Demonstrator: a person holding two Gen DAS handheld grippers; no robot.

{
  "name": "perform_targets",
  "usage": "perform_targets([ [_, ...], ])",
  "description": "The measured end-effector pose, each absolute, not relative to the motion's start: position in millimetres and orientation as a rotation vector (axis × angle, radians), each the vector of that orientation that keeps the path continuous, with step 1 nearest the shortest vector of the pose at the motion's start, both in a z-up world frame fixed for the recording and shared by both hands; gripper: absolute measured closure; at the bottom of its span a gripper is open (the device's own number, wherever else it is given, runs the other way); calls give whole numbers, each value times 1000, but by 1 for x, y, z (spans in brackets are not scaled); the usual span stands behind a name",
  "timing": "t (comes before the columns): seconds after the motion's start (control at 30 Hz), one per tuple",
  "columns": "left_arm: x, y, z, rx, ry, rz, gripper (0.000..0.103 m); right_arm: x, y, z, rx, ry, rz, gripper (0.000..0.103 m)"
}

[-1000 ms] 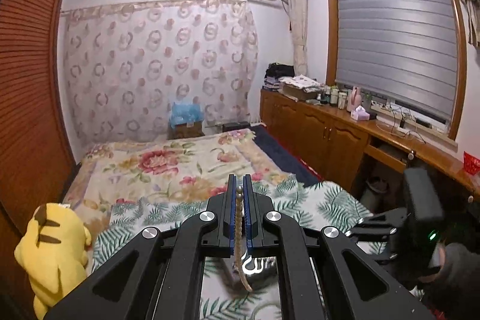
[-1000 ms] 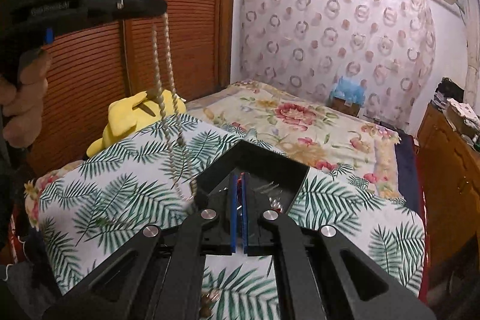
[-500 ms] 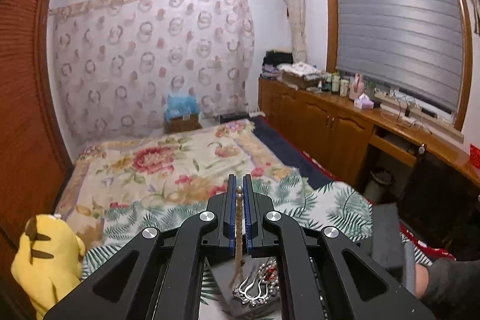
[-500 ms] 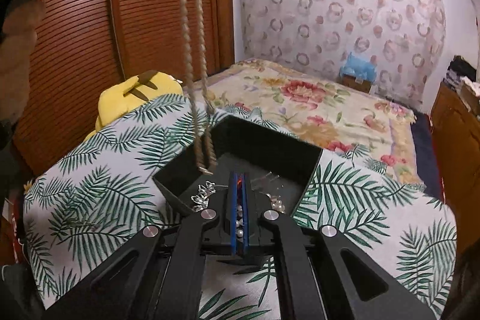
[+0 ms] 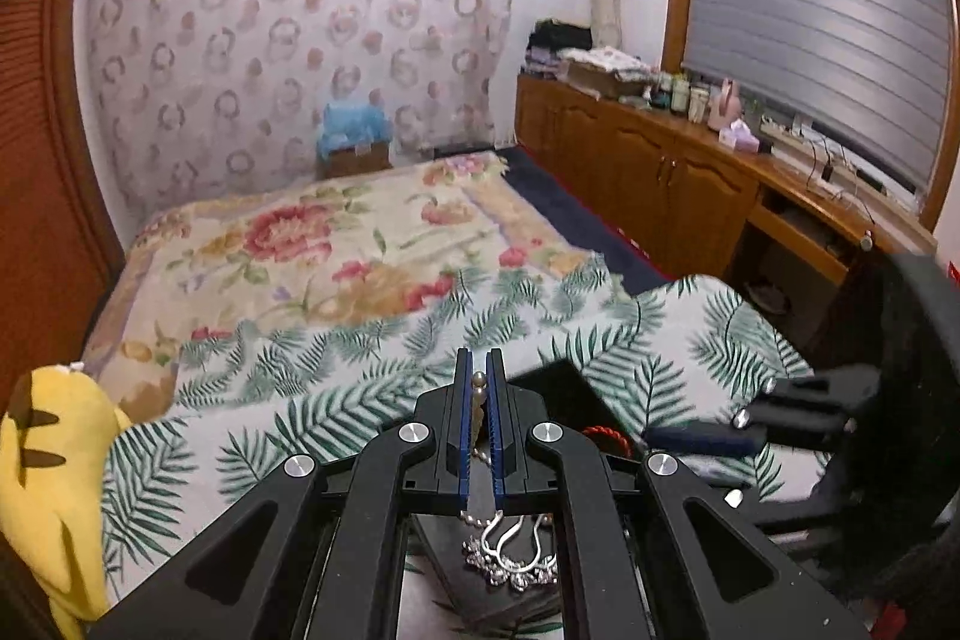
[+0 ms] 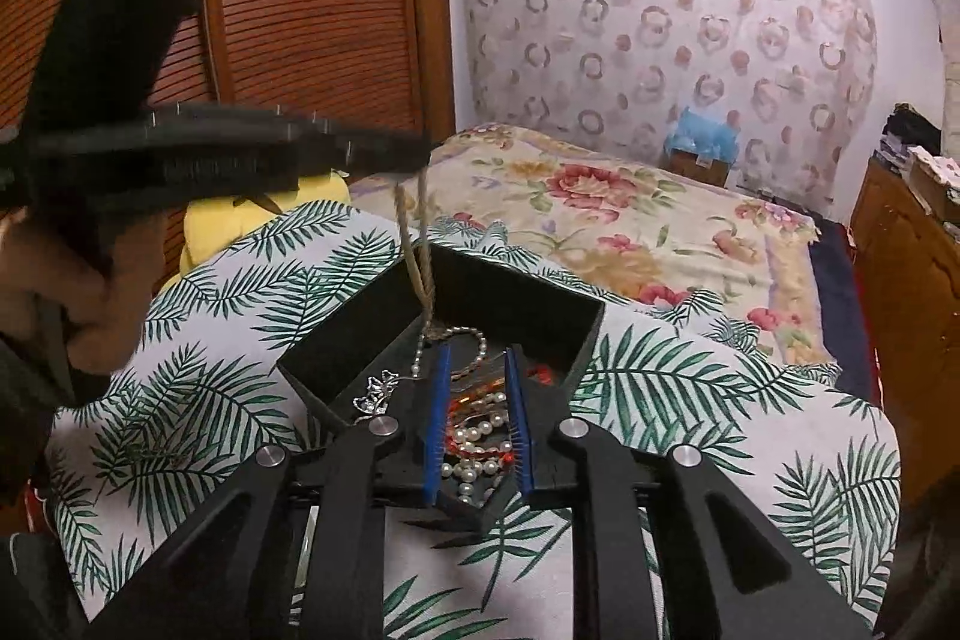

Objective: Organize jewelry
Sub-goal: 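Open both tools to drop the pearl necklace and red bracelet into the box, then reach the right tool to the wooden bead bracelet and metal bangle and grasp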

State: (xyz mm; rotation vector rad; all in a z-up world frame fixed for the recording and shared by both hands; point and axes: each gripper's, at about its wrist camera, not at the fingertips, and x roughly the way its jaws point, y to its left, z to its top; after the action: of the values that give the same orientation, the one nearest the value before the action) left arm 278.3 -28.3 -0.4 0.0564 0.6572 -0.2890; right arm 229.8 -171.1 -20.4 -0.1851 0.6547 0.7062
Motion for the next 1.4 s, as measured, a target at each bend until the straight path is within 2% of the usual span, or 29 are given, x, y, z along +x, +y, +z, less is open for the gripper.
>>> perform_targets([
  [0.4, 240, -29, -13, 57, 675, -319, 99, 192, -193, -21, -141, 671, 656, 83],
  [0.47, 227, -27, -14, 55, 672, -326, 96, 180, -194, -24, -136, 679, 650, 83],
  [0.57, 207, -24, -17, 53, 667, -334, 85, 166, -194, -30, -133, 694, 637, 83],
  [0.87, 151, -14, -36, 51, 686, -326, 82, 120, -198, -43, -97, 734, 627, 83],
  [0.93, 137, -12, -39, 46, 688, -319, 74, 109, -195, -46, -98, 739, 636, 83],
  [1.07, 117, -5, -44, 29, 693, -309, 70, 83, -187, -53, -113, 753, 660, 83],
  [1.2, 97, 5, -49, 26, 691, -280, 60, 68, -180, -61, -116, 782, 679, 83],
  [1.4, 78, 21, -61, 35, 710, -239, 58, 53, -168, -70, -146, 814, 670, 83],
])
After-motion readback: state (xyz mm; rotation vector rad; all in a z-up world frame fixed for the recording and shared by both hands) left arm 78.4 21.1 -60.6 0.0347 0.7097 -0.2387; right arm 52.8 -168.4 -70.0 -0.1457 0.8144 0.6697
